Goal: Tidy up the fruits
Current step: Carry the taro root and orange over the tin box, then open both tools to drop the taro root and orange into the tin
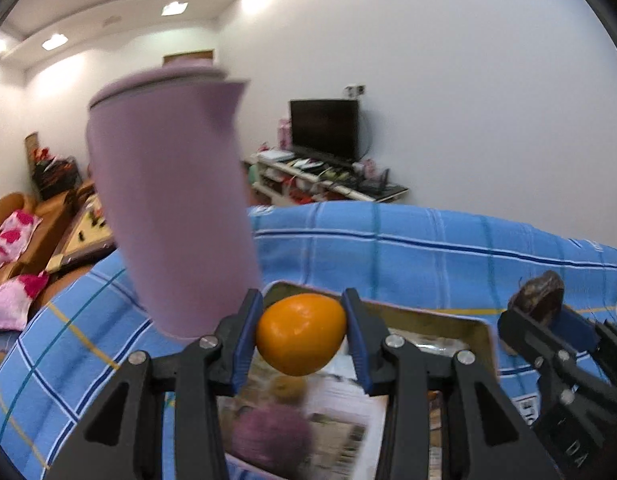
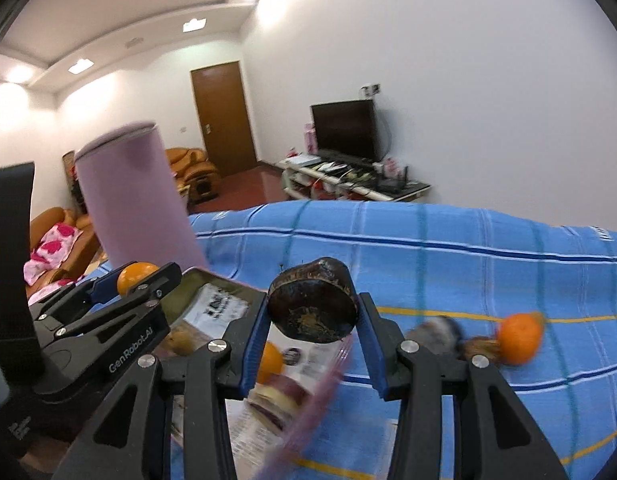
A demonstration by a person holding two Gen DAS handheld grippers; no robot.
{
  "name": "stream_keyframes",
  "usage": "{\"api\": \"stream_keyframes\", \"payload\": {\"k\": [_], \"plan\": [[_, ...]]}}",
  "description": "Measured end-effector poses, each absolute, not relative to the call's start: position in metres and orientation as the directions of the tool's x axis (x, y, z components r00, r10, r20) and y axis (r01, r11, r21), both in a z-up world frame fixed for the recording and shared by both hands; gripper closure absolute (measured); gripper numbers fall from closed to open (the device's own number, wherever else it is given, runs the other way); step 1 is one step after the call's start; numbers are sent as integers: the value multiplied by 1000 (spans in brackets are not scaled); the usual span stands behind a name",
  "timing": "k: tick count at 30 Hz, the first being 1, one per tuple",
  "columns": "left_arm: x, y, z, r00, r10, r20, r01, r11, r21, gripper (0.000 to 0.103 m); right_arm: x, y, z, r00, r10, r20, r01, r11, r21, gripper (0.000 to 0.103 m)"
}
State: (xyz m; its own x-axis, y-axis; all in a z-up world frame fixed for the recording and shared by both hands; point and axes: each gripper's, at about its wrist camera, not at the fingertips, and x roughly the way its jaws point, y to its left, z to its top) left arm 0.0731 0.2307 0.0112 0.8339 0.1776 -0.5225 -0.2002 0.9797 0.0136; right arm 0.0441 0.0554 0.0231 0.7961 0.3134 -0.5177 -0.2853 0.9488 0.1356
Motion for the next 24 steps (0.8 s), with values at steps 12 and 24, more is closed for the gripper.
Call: {"api": "stream_keyframes", "payload": {"k": [12, 24], "plan": [[83, 259, -10, 765, 274, -583, -298, 953, 57, 60, 72, 93, -7, 711, 372, -597, -361, 921, 144, 58], [91, 257, -19, 720, 333, -609, -323, 937, 130, 60, 71, 109, -11, 647, 408, -644, -444, 888, 117, 58]]}}
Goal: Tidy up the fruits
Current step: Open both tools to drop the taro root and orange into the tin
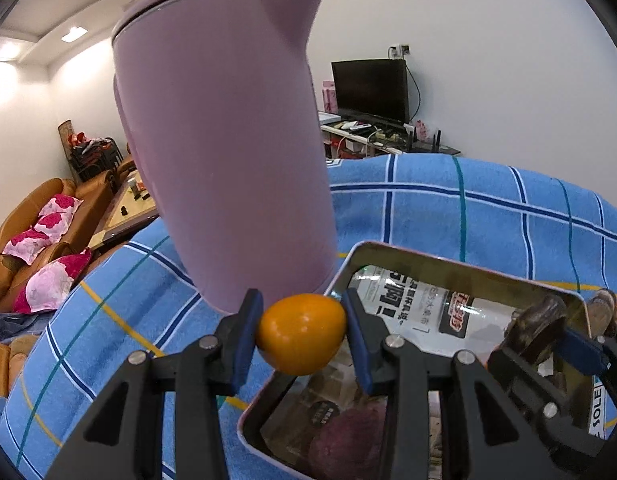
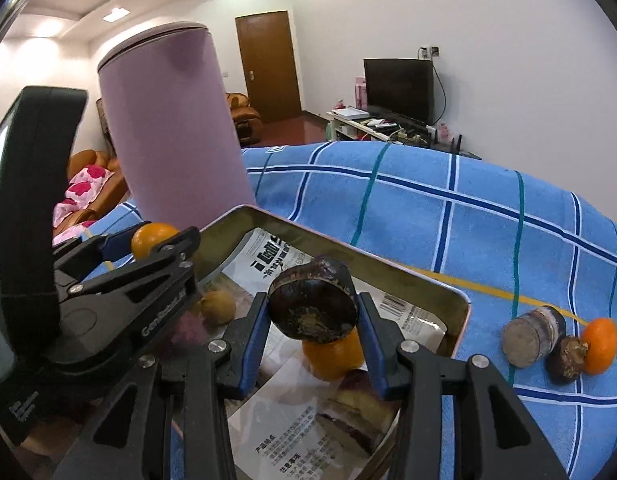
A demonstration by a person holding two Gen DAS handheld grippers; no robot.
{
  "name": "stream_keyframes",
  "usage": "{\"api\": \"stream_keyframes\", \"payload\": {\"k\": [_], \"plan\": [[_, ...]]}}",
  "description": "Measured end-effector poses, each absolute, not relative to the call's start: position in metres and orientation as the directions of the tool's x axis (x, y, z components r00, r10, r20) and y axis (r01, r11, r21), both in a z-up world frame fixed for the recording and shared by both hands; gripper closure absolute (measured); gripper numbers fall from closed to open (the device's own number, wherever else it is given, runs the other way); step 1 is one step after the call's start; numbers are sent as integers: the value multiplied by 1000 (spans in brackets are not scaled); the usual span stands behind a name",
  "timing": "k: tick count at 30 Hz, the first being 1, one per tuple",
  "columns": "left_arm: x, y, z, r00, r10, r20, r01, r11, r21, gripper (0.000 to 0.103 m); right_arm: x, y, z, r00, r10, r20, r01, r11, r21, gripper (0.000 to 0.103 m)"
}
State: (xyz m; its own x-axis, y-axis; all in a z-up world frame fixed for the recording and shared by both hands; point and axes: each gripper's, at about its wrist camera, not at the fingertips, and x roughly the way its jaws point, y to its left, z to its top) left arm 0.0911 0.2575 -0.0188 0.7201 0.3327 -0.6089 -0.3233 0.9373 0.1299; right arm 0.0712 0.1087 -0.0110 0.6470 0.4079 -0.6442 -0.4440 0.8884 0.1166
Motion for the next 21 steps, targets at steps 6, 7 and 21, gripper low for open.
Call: {"api": "stream_keyframes", "payload": {"k": [6, 7, 21], "plan": [[92, 260, -18, 727, 319, -608, -321, 941, 110, 60, 69, 106, -11, 642, 420, -641, -452, 883, 127, 57], [92, 261, -18, 730, 307, -611, -316, 944, 96, 60, 69, 106, -11, 640, 427, -639, -453, 881, 135, 57], [93, 260, -18, 737, 283, -614, -304, 950, 73, 59, 69, 89, -12, 551, 605, -575, -497, 791, 357, 56]]}}
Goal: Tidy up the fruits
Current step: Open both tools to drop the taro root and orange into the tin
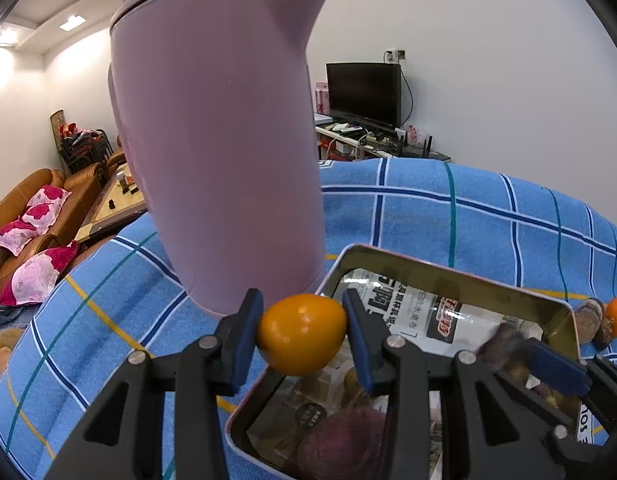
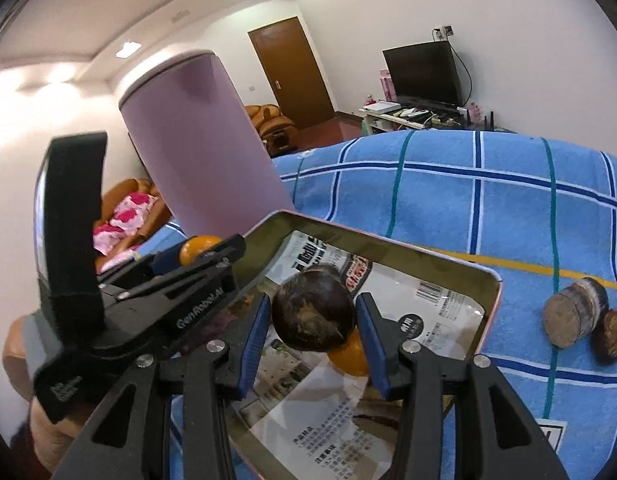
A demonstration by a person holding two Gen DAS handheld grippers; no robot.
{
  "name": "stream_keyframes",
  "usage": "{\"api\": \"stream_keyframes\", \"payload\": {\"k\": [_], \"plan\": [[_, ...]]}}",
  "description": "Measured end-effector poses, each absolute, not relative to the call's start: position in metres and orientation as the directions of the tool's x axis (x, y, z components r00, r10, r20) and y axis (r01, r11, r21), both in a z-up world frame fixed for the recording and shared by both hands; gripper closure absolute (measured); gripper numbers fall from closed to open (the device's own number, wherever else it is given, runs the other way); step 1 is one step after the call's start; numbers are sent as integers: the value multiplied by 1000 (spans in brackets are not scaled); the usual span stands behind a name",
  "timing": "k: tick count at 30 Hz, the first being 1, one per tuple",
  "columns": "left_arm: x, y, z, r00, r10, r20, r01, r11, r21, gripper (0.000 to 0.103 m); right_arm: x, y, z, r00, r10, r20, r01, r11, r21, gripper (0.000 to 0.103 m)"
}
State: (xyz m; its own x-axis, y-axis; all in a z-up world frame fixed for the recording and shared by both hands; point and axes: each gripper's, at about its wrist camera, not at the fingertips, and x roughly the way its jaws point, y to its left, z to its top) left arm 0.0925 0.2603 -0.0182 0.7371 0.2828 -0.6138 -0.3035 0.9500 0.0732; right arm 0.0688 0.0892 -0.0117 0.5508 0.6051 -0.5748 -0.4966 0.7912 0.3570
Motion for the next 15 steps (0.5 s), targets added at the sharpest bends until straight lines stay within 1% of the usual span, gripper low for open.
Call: {"api": "stream_keyframes", "payload": {"k": [2, 4, 7, 8, 10, 12, 15], "plan": [[93, 259, -18, 739, 282, -611, -298, 951, 78, 55, 68, 88, -10, 543, 630, -555, -503, 773, 386, 56], [92, 257, -17, 745, 283, -604, -295, 952, 82, 39, 66, 86, -7, 557, 631, -540, -495, 774, 394, 56], [89, 256, -13, 759, 283, -586, -295, 952, 77, 25, 62, 76, 0, 608, 616, -501, -468, 788, 400, 56], [88, 256, -12, 765, 283, -579, -298, 952, 73, 23, 61, 70, 4, 637, 597, -488, -447, 801, 397, 56], [86, 255, -9, 777, 286, -561, -307, 950, 60, 14, 57, 64, 9, 699, 537, -473, -407, 842, 354, 56], [82, 252, -6, 788, 297, -540, -316, 947, 58, 9, 51, 60, 15, 773, 443, -453, -361, 896, 260, 56], [79, 245, -3, 806, 287, -517, -300, 952, 60, 8, 44, 56, 19, 858, 298, -417, -265, 954, 138, 56]]}}
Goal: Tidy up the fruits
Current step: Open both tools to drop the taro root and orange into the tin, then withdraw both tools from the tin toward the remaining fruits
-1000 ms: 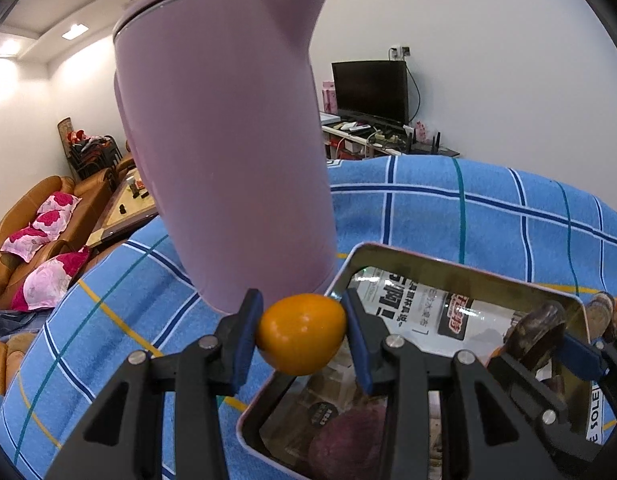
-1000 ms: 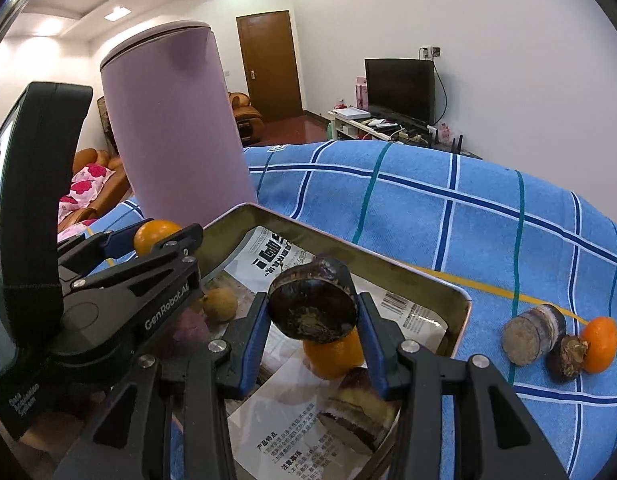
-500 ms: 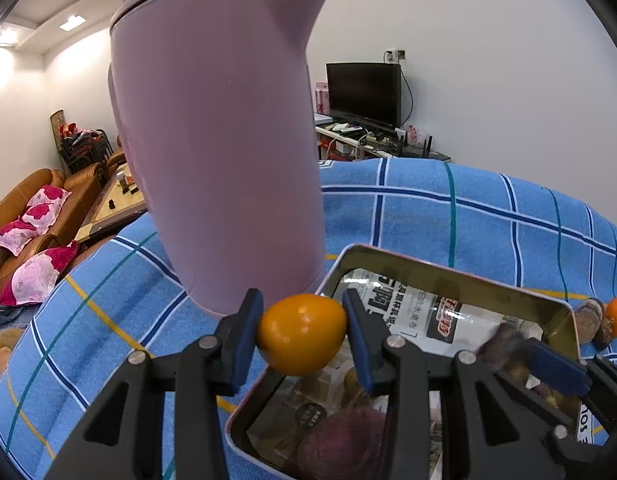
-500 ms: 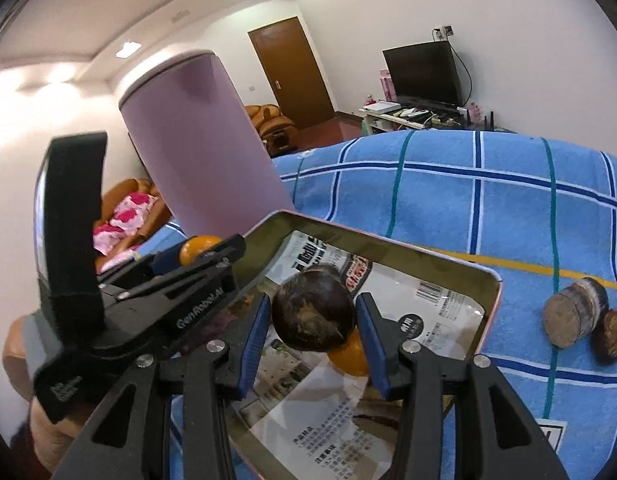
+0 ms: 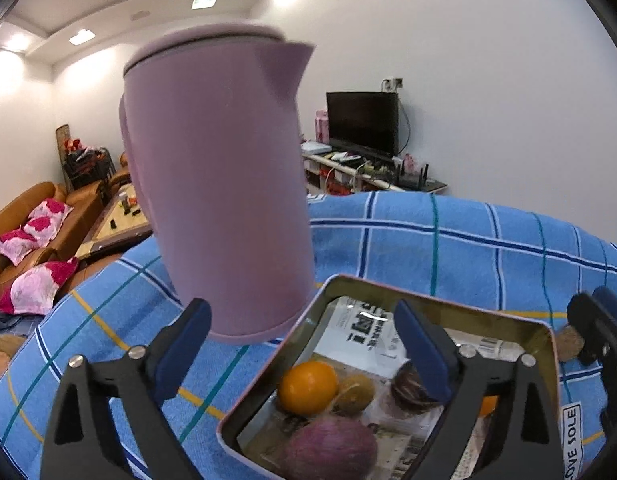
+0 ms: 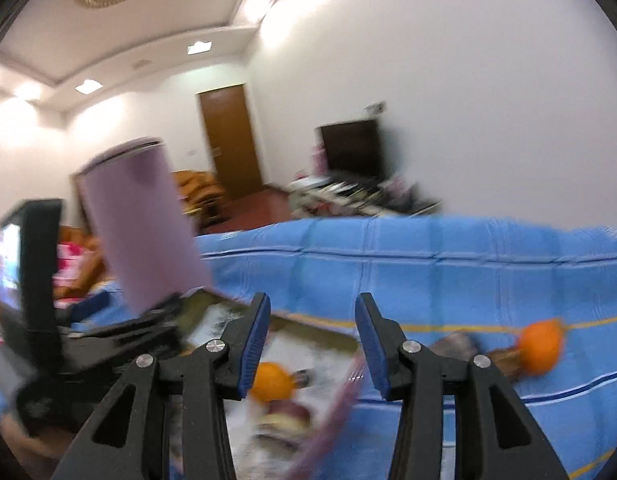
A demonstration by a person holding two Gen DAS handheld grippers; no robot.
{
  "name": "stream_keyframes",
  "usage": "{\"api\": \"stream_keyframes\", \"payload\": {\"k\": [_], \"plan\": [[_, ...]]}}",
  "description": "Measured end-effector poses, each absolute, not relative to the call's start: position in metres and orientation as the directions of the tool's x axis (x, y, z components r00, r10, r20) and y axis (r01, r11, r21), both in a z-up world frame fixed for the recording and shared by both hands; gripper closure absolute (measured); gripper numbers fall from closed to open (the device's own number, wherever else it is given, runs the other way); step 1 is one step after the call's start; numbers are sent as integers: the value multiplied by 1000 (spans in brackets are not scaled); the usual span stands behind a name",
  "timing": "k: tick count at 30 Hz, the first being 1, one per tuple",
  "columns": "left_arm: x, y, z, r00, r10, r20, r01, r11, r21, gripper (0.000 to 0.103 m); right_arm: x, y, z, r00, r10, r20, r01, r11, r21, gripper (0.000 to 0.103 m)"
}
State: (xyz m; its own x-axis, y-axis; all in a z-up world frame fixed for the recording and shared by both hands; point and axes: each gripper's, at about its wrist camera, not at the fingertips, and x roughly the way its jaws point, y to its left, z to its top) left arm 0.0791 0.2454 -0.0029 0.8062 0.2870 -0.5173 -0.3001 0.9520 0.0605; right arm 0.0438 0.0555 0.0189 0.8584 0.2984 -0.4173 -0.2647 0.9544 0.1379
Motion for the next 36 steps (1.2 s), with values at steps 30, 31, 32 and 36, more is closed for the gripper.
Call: {"api": "stream_keyframes", "payload": {"k": [30, 31, 32, 36], "plan": [[52, 182, -3, 879, 254, -403, -220, 967, 130, 7, 23, -6, 15, 909, 107, -403, -124, 992, -17, 56], [52, 181, -3, 879, 253, -403, -220, 967, 127, 7, 21, -11, 15, 909, 102, -403, -122, 992, -24, 56], [51, 181, -3, 879, 253, -404, -222, 967, 124, 7, 20, -16, 15, 910, 96, -403, -118, 993, -30, 56], [49, 178, -3, 879, 253, -405, -224, 967, 117, 7, 18, -40, 14, 908, 76, -413, -92, 996, -20, 56]]}}
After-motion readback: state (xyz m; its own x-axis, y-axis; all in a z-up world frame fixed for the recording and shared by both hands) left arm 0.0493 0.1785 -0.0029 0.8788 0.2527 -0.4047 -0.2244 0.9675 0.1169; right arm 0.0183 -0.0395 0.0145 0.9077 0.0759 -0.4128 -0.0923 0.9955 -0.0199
